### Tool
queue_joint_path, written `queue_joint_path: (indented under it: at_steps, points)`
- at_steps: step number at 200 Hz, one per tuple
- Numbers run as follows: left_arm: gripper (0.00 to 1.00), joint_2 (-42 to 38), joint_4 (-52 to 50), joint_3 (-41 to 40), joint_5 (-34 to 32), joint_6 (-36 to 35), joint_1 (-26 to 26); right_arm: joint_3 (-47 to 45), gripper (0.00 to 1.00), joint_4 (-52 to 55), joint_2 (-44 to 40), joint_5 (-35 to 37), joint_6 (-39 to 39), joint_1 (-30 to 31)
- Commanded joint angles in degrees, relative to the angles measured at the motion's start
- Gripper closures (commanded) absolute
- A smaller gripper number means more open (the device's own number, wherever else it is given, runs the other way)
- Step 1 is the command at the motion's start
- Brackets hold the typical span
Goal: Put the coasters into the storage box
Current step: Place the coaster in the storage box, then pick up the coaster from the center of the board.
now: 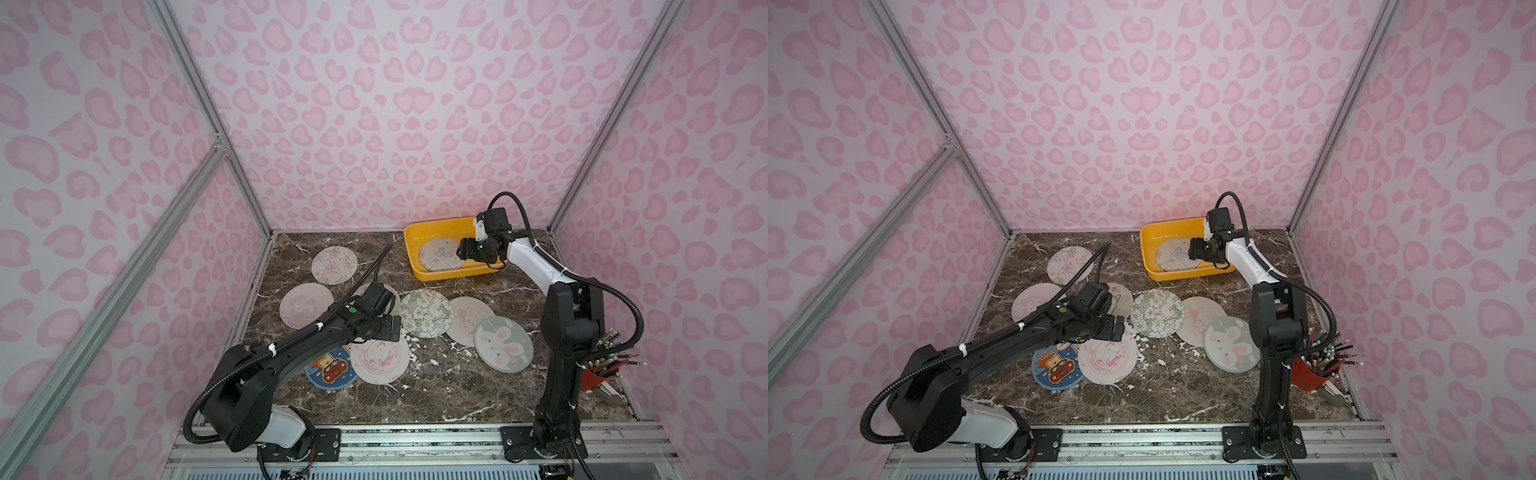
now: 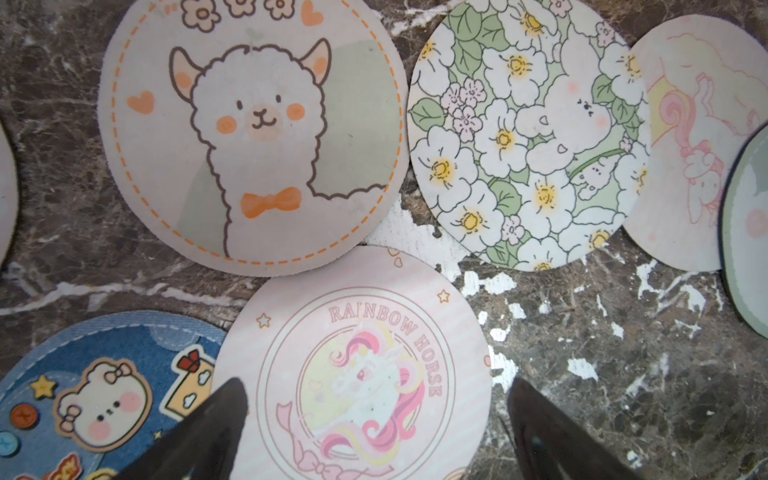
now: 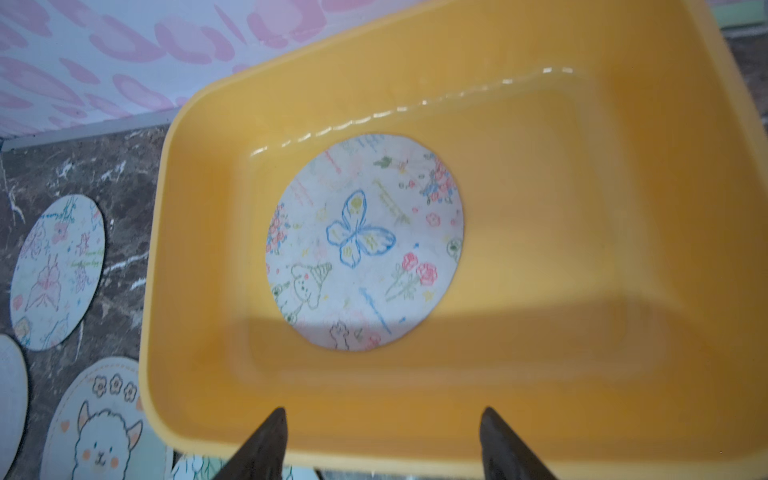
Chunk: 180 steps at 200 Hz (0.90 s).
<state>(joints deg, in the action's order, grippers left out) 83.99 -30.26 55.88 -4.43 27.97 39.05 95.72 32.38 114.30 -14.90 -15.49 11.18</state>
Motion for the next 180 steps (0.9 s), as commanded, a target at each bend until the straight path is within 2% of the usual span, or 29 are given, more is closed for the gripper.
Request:
queue_joint_path:
  at_steps: [1,38,77,109,180]
  points:
    - [0.01,2.2,0.7,1.8,1.0,-0.1,-0.1,-8.5,0.25,-3.8,-5.5,-2.4,-0.3,0.5]
    - [0.05,8.0,2.6,6.1,2.8,0.0,0.1,-25.6,0.24,-7.6,-17.4,-4.9,-2.0,2.2]
    - [0.11,14.8,4.9,10.7,4.7,1.1,1.4,-36.4,0.24,-12.2,-22.4,-7.4,-3.9,3.0]
    - [0.17,19.0,5.9,13.6,5.2,2.7,2.9,-39.5,0.24,-15.9,-22.0,-8.9,-4.7,4.0]
    - [0.24,24.7,8.7,15.4,4.4,6.1,2.9,-39.7,0.25,-19.5,-17.3,-11.2,-4.5,4.7]
